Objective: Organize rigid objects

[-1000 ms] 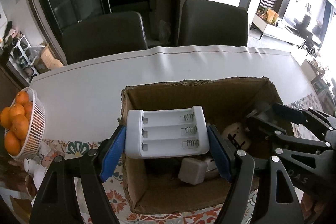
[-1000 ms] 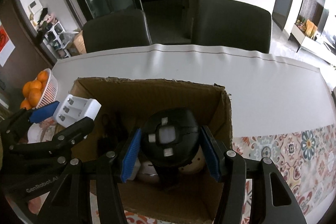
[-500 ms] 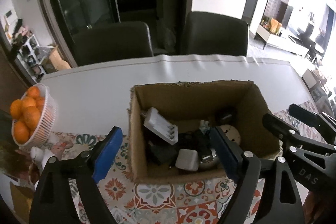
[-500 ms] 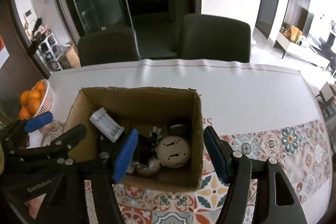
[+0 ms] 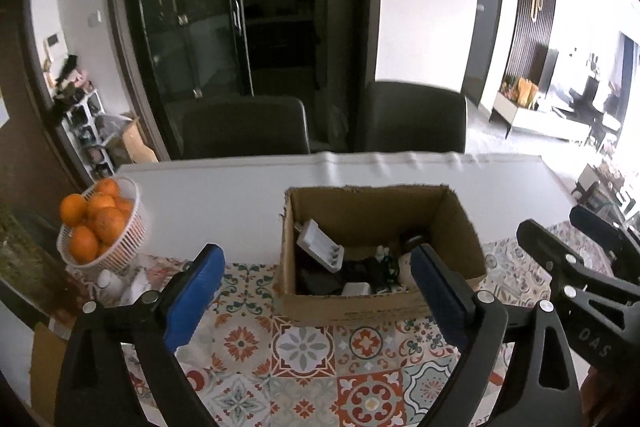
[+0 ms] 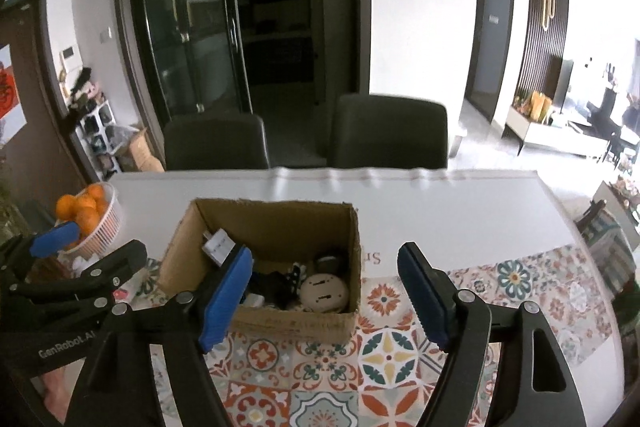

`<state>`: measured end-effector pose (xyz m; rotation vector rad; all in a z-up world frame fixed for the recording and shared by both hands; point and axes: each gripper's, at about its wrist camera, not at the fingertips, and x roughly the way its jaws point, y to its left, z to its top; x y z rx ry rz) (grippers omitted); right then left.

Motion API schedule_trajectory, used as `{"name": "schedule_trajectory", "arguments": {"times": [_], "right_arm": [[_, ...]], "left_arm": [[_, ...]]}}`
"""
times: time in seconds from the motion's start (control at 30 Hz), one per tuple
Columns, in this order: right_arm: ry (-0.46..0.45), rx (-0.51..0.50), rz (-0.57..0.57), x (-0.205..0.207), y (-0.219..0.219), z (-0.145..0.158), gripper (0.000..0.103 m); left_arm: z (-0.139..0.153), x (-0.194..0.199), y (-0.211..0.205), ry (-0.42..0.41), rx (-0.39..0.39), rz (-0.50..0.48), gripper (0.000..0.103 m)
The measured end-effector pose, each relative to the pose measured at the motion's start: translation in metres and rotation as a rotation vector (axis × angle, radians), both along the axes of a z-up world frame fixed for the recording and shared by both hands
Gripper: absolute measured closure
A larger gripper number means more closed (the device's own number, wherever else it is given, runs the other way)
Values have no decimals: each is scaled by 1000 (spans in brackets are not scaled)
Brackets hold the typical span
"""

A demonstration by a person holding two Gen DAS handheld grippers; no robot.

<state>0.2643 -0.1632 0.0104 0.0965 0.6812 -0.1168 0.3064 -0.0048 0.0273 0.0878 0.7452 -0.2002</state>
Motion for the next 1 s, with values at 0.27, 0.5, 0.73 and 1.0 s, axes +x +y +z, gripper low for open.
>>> {"name": "schedule_trajectory", "arguments": {"times": [0.27,0.5,0.73,1.0], "right_arm": [[-82,5,-7,-45,2,26,23],[-151,-24,-26,-80,7,42,19],[-225,-59,-37,-111,16,58,14],[-273,-66,-49,-135,18,71,11]], "left_arm": [[31,-52,10,-136,-2,46,1],[46,-89,18,-209,-15,72,0],[55,-116,24,-254,-37,93,0],[66,-140,29,-302,-49,103,0]]}}
